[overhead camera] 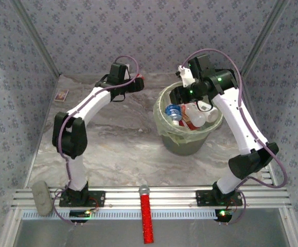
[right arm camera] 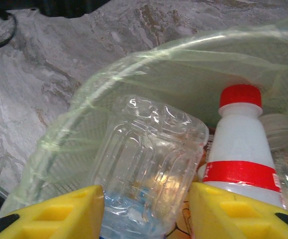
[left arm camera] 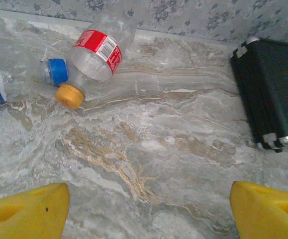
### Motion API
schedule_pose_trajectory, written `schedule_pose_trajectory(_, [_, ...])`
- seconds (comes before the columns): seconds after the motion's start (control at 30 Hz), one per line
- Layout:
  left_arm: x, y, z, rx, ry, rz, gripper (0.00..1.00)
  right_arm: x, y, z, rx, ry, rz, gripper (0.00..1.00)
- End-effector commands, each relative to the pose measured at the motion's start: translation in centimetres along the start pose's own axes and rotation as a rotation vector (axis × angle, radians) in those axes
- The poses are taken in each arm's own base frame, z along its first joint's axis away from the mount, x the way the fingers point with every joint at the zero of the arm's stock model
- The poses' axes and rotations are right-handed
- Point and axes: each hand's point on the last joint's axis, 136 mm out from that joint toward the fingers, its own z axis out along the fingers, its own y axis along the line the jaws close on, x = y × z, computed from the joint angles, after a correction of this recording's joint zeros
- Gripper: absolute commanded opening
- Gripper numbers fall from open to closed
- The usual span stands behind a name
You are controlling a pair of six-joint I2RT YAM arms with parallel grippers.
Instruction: Put the plastic bottles in the bin
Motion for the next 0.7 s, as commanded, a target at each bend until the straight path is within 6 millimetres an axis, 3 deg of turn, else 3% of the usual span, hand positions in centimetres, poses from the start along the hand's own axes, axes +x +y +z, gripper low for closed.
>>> schedule_pose_trajectory(0.0, [-1.7, 0.4, 1.4, -0.015, -0.015, 0.068, 0.86, -0.9, 0.4, -2.4, -0.011, -0.084, 0.011, 0.50])
schedule_pose_trajectory(0.2, [-4.7, 5.1, 4.0, -0.228, -0.054, 0.094, 0.95, -0.9, -0.2, -5.2, -0.007, -0.181, 0.016, 0.52])
schedule_pose_trajectory(0.27, [-5.3, 7.7, 4.6, -0.292, -0.056, -0.046, 0.95, -0.4, -0.8, -5.1, 0.004, -0.178, 0.025, 0.54])
schedule_pose_trajectory(0.43, [-3.9, 13.3, 5.9, -0.293, -0.059, -0.557, 0.97, 0.7, -2.5, -3.8, 0.029, -0.149, 0.057, 0.55])
schedule_pose_trajectory(0.67, [-1.9, 16.4, 7.3, -0.258, -0.187, -0.975, 0.98, 1.3, -3.3, -3.1, 0.043, -0.116, 0.046, 0.55])
